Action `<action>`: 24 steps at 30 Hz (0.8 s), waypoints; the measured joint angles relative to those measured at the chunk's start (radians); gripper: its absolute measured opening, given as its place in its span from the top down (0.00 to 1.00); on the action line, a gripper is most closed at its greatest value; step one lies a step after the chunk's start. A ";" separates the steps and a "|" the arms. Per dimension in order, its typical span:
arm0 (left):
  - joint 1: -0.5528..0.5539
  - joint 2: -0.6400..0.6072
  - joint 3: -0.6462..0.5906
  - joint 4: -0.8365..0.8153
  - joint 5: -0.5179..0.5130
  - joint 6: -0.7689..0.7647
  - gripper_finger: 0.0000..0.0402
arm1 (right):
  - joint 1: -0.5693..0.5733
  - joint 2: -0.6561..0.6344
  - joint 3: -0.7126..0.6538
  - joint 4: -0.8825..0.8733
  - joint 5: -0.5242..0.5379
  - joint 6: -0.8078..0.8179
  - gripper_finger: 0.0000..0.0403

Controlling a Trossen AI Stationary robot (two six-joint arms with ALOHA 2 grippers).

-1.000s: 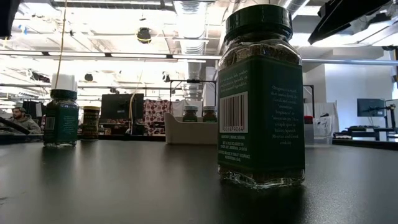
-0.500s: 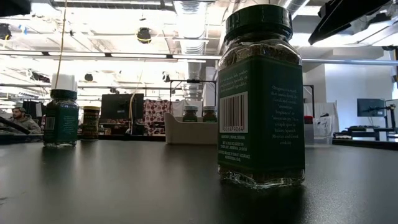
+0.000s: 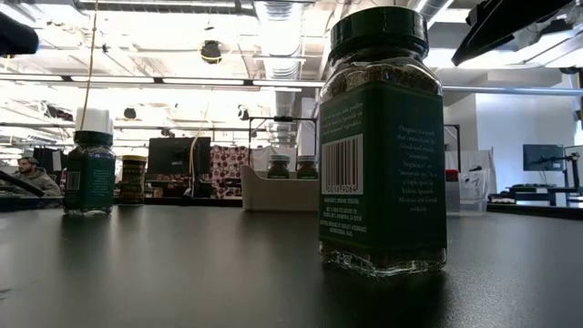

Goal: Sort spices by type
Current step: Put the red seasoning can into the transparent bin

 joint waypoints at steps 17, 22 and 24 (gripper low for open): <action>0.000 0.000 0.000 -0.063 0.025 -0.011 0.23 | 0.000 0.000 0.000 0.000 -0.001 0.000 0.33; 0.001 0.000 -0.011 -0.057 0.032 -0.017 0.24 | 0.000 0.000 0.000 0.000 -0.001 0.000 0.33; 0.002 0.000 -0.038 -0.040 0.057 -0.035 0.24 | 0.000 0.000 0.000 0.001 -0.001 0.001 0.33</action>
